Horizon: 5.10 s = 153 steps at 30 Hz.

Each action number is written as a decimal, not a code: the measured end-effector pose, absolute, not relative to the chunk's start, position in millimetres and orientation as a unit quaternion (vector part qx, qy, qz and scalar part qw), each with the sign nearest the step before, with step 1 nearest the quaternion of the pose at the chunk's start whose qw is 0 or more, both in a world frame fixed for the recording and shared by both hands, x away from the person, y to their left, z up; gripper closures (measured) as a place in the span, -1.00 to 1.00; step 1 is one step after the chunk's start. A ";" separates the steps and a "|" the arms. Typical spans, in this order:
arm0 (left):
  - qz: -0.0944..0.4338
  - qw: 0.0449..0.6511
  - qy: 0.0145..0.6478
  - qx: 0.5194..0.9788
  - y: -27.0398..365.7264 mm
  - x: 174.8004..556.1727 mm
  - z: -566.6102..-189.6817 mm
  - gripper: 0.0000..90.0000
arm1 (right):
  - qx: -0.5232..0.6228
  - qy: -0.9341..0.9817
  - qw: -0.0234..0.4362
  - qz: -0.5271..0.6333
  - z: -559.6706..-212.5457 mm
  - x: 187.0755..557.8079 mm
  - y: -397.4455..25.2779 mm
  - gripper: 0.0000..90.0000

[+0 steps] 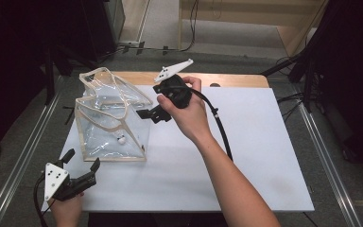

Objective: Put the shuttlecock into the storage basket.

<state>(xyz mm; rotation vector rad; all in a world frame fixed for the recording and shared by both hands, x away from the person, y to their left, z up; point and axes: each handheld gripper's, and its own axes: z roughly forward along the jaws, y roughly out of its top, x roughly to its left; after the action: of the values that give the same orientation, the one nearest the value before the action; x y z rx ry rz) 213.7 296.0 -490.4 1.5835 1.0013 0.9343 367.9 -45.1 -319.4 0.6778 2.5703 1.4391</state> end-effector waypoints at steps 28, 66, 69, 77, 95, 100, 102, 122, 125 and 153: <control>0.388 0.498 0.414 0.656 295.4 213.4 -490.5 -0.71 | 0.245 0.836 0.077 0.485 -381.6 346.5 -82.3 -1.00; 0.393 0.495 0.413 0.656 294.1 212.9 -490.7 -0.71 | 0.303 0.813 0.089 0.490 -438.4 320.2 -158.8 -1.00; 0.393 0.495 0.413 0.656 294.2 213.0 -490.7 -0.71 | 0.307 0.812 0.092 0.487 -442.8 318.3 -164.6 -1.00; 0.392 0.495 0.413 0.656 294.2 212.7 -490.7 -0.71 | 0.325 0.802 0.099 0.492 -453.2 312.4 -185.5 -1.00; 0.394 0.494 0.413 0.657 293.7 212.5 -490.9 -0.71 | 0.364 0.781 0.118 0.494 -470.1 295.8 -233.6 -1.00; 0.394 0.494 0.413 0.656 293.7 212.5 -490.9 -0.71 | 0.372 0.776 0.126 0.493 -474.1 292.0 -244.2 -1.00; 0.394 0.494 0.413 0.656 293.7 212.6 -490.9 -0.71 | 0.375 0.776 0.129 0.491 -475.1 290.3 -248.7 -1.00; 0.394 0.493 0.413 0.656 293.7 212.6 -490.8 -0.71 | 0.403 0.763 0.144 0.485 -490.5 272.8 -282.3 -1.00; 0.394 0.493 0.413 0.657 293.8 212.6 -490.8 -0.71 | 0.406 0.760 0.147 0.485 -491.8 270.3 -288.6 -1.00; 0.391 0.497 0.413 0.655 294.4 212.5 -490.8 -0.71 | 0.446 0.731 0.164 0.489 -507.7 235.0 -341.9 -1.00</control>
<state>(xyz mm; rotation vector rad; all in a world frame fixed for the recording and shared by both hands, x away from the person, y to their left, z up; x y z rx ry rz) 212.5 294.4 -490.8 1.5857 1.0009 0.9473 235.0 -341.9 -507.7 1.2715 2.0851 1.3947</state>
